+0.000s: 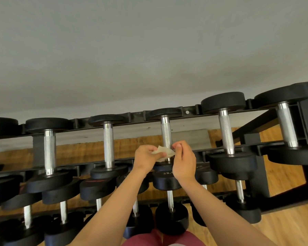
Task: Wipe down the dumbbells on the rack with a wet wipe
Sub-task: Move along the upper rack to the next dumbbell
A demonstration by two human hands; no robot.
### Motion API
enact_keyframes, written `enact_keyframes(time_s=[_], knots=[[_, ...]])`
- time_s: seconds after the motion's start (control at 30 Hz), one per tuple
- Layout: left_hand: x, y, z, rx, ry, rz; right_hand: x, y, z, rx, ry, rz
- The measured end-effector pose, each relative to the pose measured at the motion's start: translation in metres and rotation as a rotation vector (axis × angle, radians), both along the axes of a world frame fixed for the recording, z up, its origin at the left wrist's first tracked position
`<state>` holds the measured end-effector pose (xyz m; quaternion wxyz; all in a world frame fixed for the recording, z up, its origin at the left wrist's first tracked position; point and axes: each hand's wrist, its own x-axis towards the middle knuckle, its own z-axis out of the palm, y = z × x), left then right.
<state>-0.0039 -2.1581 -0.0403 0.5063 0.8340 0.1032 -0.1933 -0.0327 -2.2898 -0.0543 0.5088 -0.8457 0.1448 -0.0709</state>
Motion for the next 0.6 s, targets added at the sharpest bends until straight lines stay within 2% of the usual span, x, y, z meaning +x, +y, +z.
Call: enact_keyframes(time_s=[0.17,0.37,0.5,0.6], knots=[[0.008,-0.016,0.009,-0.075,0.052,-0.038,0.0,-0.001,0.001,0.014,-0.007,0.004],[0.0,-0.01,-0.002,-0.111,0.029,0.173,0.001,0.0,-0.001,-0.003,-0.014,-0.002],[0.008,-0.022,0.004,-0.148,0.074,0.093,0.0,0.0,0.001,0.025,-0.017,0.0],[0.006,-0.019,0.001,-0.152,0.059,0.128,0.0,-0.001,0.001,0.037,-0.018,0.008]])
